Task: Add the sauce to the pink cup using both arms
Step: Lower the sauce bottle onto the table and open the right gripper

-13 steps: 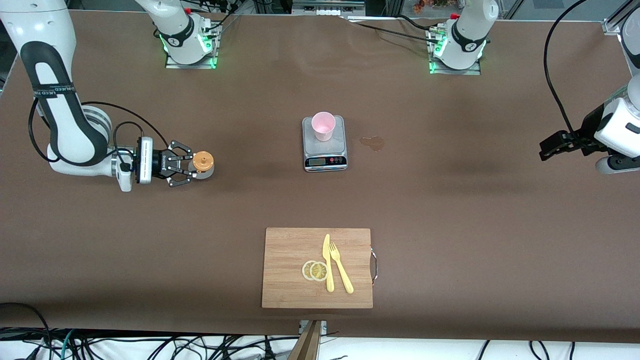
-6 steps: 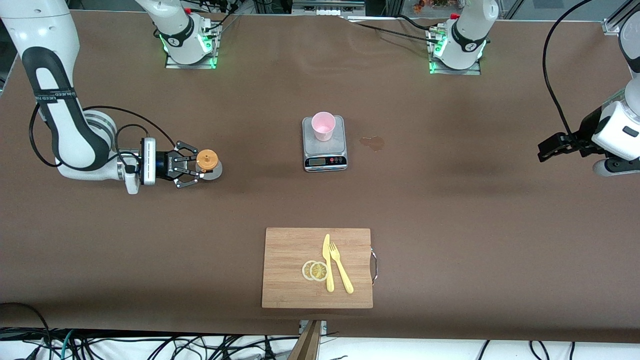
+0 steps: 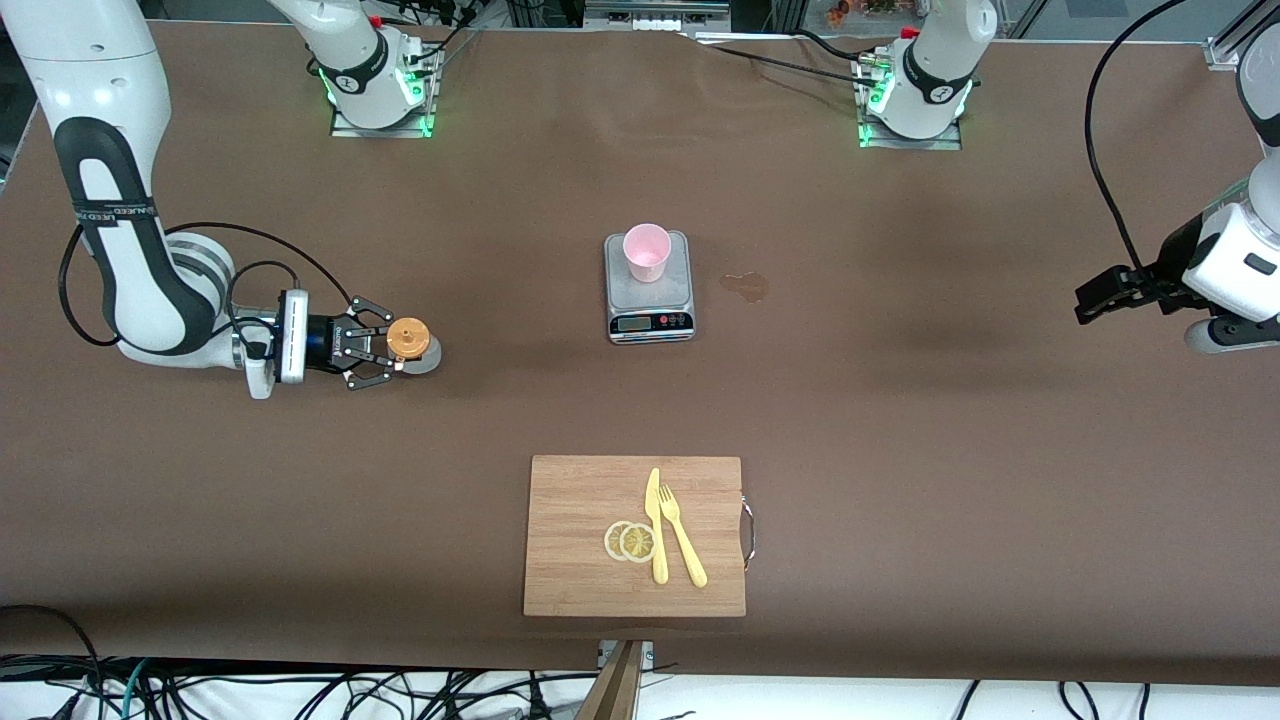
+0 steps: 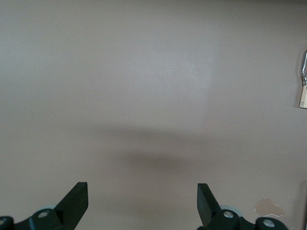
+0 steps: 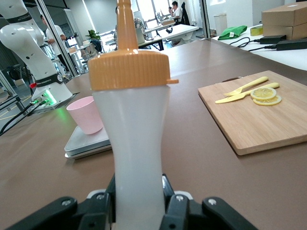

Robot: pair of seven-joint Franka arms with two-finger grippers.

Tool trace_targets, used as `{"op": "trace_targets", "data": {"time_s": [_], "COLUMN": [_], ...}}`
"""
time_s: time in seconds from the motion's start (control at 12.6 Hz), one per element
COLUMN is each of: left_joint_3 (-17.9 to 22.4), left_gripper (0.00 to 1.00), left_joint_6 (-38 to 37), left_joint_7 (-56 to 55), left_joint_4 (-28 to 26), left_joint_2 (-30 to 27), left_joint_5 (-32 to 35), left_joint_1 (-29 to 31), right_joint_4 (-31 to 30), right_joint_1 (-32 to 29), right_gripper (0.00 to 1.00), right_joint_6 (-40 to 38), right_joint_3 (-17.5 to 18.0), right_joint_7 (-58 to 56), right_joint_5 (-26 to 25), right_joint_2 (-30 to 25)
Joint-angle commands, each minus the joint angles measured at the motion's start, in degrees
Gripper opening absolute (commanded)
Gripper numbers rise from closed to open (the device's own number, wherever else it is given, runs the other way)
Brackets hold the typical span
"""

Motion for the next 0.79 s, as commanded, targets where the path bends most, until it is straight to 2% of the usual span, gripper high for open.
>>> {"op": "trace_targets", "data": {"time_s": [0.0, 0.71], "left_joint_3": [0.06, 0.06], "left_gripper": [1.0, 1.0], "left_joint_6": [-0.09, 0.87], "left_joint_7": [0.99, 1.52], "left_joint_4": [0.46, 0.73], "left_joint_2": [0.18, 0.18], "left_joint_5": [-1.2, -1.29], "left_joint_1": [-0.04, 0.57], "right_joint_4": [1.77, 3.09], "right_joint_1": [0.47, 0.29], "right_gripper": [0.12, 0.12], "right_joint_6": [-4.23, -7.4], "right_joint_3": [-0.9, -0.9], "right_joint_7": [-2.96, -8.86], "right_joint_5": [3.38, 2.86], "right_joint_2": [3.12, 9.71]}}
